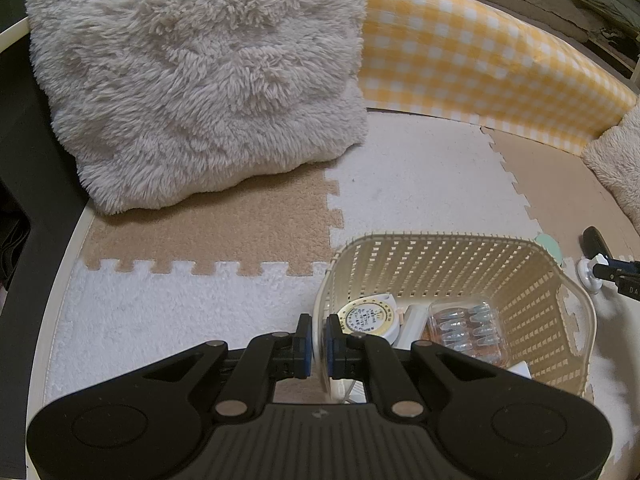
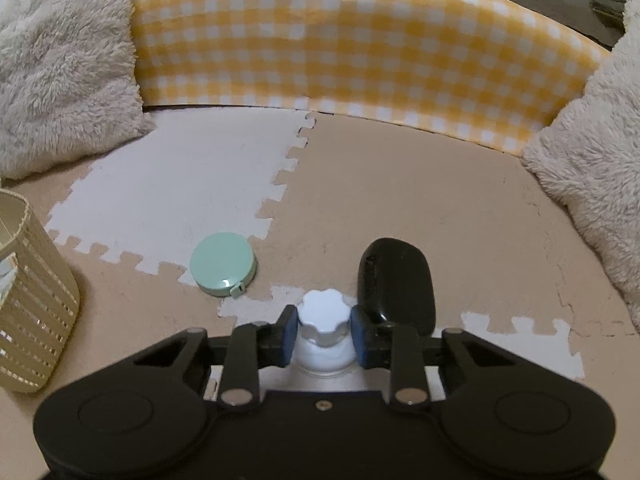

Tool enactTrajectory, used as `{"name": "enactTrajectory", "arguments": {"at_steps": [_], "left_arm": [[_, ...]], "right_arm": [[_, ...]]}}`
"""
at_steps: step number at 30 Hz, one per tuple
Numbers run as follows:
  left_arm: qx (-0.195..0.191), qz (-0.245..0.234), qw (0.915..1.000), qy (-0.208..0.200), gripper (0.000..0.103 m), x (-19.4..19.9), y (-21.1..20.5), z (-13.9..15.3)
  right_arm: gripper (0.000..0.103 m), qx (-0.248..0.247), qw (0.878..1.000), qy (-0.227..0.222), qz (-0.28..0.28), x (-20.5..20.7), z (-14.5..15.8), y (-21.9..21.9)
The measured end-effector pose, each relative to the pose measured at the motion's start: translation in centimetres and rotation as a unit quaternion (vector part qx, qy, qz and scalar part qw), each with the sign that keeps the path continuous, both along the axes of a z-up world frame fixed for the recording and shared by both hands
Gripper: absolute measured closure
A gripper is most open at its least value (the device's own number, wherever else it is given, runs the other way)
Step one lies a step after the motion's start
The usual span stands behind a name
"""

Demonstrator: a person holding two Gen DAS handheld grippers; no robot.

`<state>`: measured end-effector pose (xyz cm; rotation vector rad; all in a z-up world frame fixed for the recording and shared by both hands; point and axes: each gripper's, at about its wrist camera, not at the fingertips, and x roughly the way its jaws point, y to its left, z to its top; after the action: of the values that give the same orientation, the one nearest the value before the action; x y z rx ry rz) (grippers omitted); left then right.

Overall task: Organize rigid objects
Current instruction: 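Carry the white knob-topped stand with the right gripper and release it into the basket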

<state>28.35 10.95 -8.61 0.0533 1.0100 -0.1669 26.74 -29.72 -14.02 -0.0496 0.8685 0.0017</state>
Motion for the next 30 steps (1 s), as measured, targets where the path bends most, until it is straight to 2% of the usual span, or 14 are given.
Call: {"name": "enactTrajectory", "arguments": {"at_steps": [4, 10, 14, 19, 24, 30], "left_arm": [[-0.001, 0.0, 1.0, 0.0, 0.095, 0.0, 0.0, 0.0], [-0.002, 0.0, 1.0, 0.001, 0.095, 0.0, -0.1, 0.0], [-0.001, 0.0, 1.0, 0.001, 0.095, 0.0, -0.1, 0.0], [-0.002, 0.0, 1.0, 0.001, 0.095, 0.0, -0.1, 0.0], [-0.001, 0.0, 1.0, 0.001, 0.095, 0.1, -0.1, 0.0], [-0.003, 0.0, 1.0, 0.002, 0.095, 0.1, 0.0, 0.0]], "right_arm": [[0.074, 0.01, 1.0, -0.004, -0.003, -0.2, 1.0, 0.5], [0.074, 0.08, 0.994, -0.071, 0.023, -1.5, 6.0, 2.6], [0.074, 0.106, 0.988, -0.091, 0.062, -2.6, 8.5, 5.1], [0.074, 0.14, 0.978, -0.095, 0.12, -4.0, 10.6, 9.2], [0.074, 0.167, 0.97, -0.079, 0.16, -4.5, 10.4, 13.6], [0.074, 0.188, 0.966, -0.033, 0.177, -3.7, 7.8, 17.9]]}}
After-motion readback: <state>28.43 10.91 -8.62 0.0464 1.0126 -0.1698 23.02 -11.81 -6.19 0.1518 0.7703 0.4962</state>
